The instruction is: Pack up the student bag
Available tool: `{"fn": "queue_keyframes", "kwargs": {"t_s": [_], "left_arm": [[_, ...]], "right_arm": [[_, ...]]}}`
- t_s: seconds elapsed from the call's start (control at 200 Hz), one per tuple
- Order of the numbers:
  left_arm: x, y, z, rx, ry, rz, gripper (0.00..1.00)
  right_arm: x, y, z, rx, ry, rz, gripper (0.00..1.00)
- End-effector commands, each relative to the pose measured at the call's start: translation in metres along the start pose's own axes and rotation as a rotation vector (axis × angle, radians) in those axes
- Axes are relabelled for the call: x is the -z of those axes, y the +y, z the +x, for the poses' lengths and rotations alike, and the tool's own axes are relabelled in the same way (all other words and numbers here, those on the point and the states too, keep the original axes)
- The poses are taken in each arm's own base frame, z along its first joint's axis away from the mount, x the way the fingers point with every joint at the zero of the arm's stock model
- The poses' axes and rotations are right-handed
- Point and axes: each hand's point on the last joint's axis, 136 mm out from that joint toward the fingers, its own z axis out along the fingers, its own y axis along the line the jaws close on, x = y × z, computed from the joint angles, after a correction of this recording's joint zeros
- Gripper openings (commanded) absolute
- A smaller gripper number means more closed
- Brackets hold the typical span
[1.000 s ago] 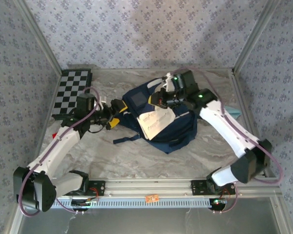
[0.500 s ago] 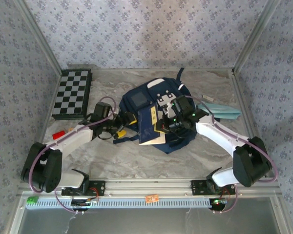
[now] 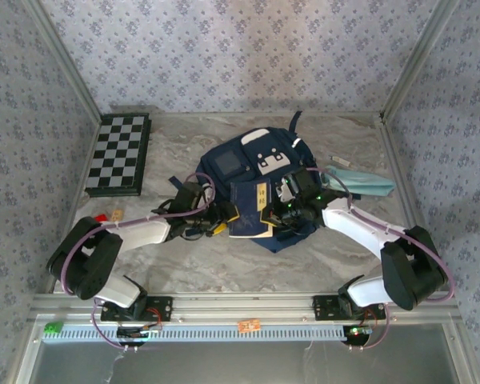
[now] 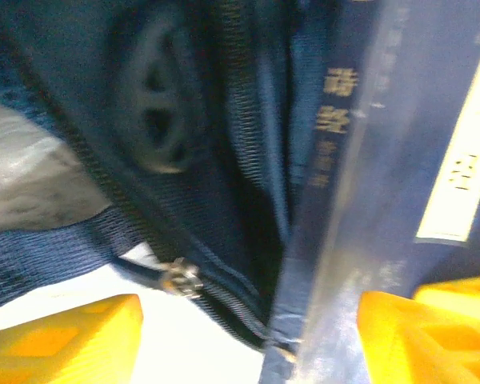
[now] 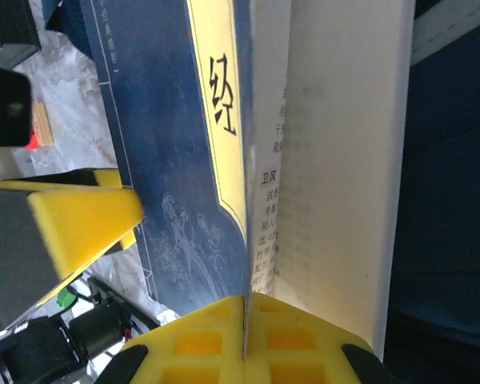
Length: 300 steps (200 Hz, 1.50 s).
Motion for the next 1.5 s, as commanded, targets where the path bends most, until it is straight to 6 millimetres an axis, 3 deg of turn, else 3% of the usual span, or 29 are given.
{"fn": "queue_keyframes", "kwargs": {"t_s": [0.0,0.21,0.38,0.495,0.575,0.675,0.83,1.015,1.099,1.284,1.494], "left_arm": [[0.000,-0.034,-0.005,-0.057,-0.021,0.092,0.65],[-0.002,-0.056,0.002,-0.075,0.000,0.136,0.49],[0.001,-0.082,0.005,-0.088,0.002,0.183,0.30],[0.000,-0.078,0.005,-0.100,0.003,0.134,0.16],[0.003,-0.076,0.005,-0.114,0.005,0.089,0.07],[0.010,-0.089,0.003,-0.141,0.005,0.100,0.00],[0.031,-0.131,-0.006,-0.179,-0.045,0.214,0.00],[0.063,-0.187,-0.012,-0.210,-0.097,0.369,0.00],[0.074,-0.209,-0.015,-0.206,-0.116,0.442,0.00],[0.083,-0.241,-0.014,-0.206,-0.130,0.539,0.00],[0.097,-0.276,-0.011,-0.195,-0.136,0.660,0.00]], "right_arm": [[-0.001,-0.020,-0.001,-0.048,-0.022,0.074,0.03],[-0.003,-0.026,0.000,-0.067,-0.024,0.087,0.05],[-0.003,-0.027,0.002,-0.071,-0.022,0.086,0.09],[0.002,-0.025,0.000,-0.074,-0.035,0.084,0.13],[0.009,-0.023,0.000,-0.074,-0.041,0.082,0.19],[0.025,-0.019,-0.001,-0.065,-0.069,0.086,0.38],[0.054,-0.008,-0.002,-0.087,-0.098,-0.015,0.69],[0.088,0.016,-0.012,-0.107,-0.116,-0.214,0.87],[0.098,0.021,-0.019,-0.135,-0.114,-0.281,0.92],[0.131,0.070,-0.034,-0.061,-0.163,-0.493,1.00],[0.141,0.085,-0.044,-0.069,-0.180,-0.578,1.00]]}}
